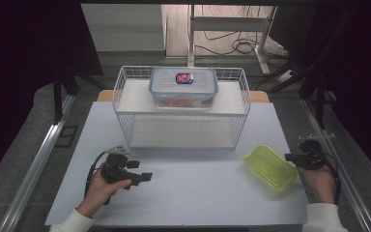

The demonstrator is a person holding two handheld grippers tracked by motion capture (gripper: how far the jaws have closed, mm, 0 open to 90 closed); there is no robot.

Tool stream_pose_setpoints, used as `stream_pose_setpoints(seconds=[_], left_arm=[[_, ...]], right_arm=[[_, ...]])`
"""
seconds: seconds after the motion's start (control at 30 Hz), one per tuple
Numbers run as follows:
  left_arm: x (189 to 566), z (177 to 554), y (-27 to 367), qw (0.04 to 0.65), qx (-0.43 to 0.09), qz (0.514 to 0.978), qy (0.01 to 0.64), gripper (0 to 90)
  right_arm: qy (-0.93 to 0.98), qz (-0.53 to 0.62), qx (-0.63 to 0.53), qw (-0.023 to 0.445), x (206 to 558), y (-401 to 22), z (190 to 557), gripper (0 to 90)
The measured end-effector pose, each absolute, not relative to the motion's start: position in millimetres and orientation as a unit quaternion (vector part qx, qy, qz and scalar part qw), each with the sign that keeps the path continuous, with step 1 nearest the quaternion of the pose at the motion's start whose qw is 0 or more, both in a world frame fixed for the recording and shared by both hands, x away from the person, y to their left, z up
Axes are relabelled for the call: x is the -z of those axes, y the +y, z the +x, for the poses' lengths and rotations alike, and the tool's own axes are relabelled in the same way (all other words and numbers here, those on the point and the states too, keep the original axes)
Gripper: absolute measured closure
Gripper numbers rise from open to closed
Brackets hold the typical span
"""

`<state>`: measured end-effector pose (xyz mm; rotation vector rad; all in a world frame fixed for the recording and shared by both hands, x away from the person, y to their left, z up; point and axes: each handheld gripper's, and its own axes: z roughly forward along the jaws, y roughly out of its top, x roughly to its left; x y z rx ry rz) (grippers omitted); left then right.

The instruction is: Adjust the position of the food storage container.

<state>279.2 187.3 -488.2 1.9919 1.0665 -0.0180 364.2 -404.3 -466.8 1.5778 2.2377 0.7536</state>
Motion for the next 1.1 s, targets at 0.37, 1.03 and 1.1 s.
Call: stream_pose_setpoints(seconds=[0.37,1.03,1.1], left_arm=[[487,279,190,0.429,0.007,0.795,0.428,18.9],[487,278,189,0.426,0.006,0.797,0.428,19.0],[487,278,190,0.426,0.005,0.798,0.427,19.0]], right_arm=[[0.812,0.525,-0.226,0.121,474,-382,363,89.2],[0.845,0.478,-0.225,0.078,483,-316,343,89.2],[0.851,0.472,-0.218,0.078,487,-305,341,89.2]])
